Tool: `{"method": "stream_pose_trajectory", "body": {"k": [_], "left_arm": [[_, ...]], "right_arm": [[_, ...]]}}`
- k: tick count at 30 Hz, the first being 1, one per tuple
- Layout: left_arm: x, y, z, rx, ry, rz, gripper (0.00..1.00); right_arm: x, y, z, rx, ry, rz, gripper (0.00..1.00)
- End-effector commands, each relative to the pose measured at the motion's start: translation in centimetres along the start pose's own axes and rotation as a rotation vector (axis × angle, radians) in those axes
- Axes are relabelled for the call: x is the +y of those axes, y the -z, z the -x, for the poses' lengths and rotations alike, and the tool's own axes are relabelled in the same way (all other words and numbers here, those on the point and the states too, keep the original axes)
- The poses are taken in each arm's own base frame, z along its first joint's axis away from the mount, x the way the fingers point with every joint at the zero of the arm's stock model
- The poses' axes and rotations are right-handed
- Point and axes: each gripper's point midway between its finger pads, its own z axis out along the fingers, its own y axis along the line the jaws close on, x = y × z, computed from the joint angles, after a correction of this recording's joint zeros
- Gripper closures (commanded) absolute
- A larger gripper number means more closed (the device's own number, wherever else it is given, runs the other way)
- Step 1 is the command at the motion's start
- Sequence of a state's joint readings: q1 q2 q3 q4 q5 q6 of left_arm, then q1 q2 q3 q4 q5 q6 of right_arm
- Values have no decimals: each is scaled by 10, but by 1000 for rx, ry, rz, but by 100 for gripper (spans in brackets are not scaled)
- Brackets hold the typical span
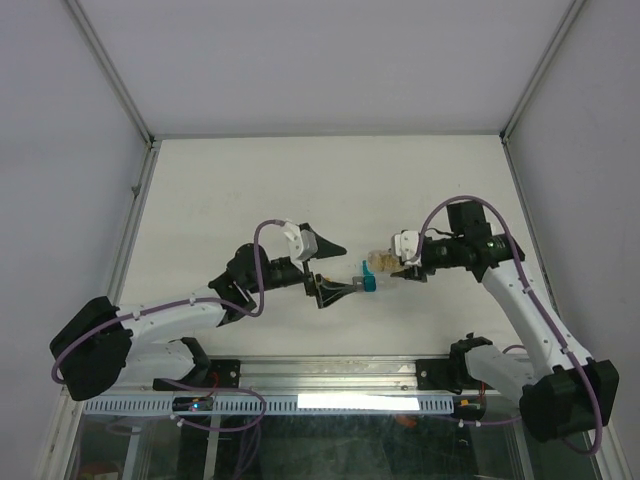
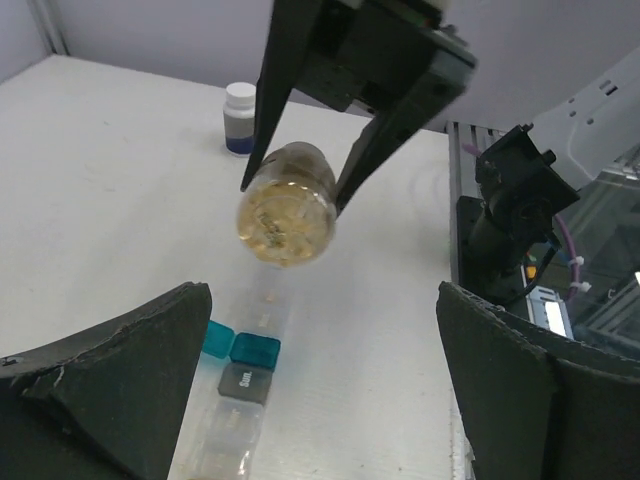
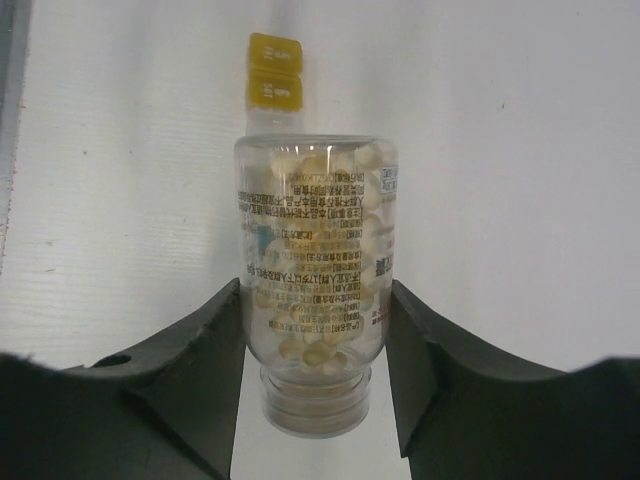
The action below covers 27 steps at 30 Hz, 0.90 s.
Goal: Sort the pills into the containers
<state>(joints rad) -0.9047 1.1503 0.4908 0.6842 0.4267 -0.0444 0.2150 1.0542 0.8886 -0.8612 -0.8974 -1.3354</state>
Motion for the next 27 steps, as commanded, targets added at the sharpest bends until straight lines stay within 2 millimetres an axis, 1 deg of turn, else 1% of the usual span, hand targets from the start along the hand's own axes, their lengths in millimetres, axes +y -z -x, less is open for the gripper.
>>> {"method": "stream_pose_trajectory", "body": {"k": [1, 4, 7, 9, 13, 17, 19, 21, 23, 27], "left_arm": [[4, -17, 15, -70, 244, 47, 4], [8, -29, 13, -52, 369, 62, 9], [13, -39, 12, -50, 488, 97, 11], [13, -44, 9, -45, 540, 108, 12], [6, -51, 4, -38, 582, 111, 12], [7, -59, -3, -4, 609, 136, 17], [10, -63, -8, 17, 622, 159, 21], [10, -65, -4, 11, 629, 155, 27], [8, -70, -12, 35, 643, 143, 35], [4, -79, -18, 80, 657, 115, 48]], "right_arm": [[1, -2, 25, -38, 207, -26, 97], [3, -6, 28, -40, 239, -26, 97], [2, -10, 26, -31, 251, -25, 97], [2, -11, 26, -28, 254, -29, 97], [1, -13, 25, -26, 254, -36, 97], [1, -14, 28, -32, 258, -37, 97], [1, -13, 30, -32, 263, -39, 97], [2, -13, 31, -34, 268, -36, 97], [3, -14, 31, -37, 266, -32, 96], [3, -13, 33, -36, 268, -39, 96]]}}
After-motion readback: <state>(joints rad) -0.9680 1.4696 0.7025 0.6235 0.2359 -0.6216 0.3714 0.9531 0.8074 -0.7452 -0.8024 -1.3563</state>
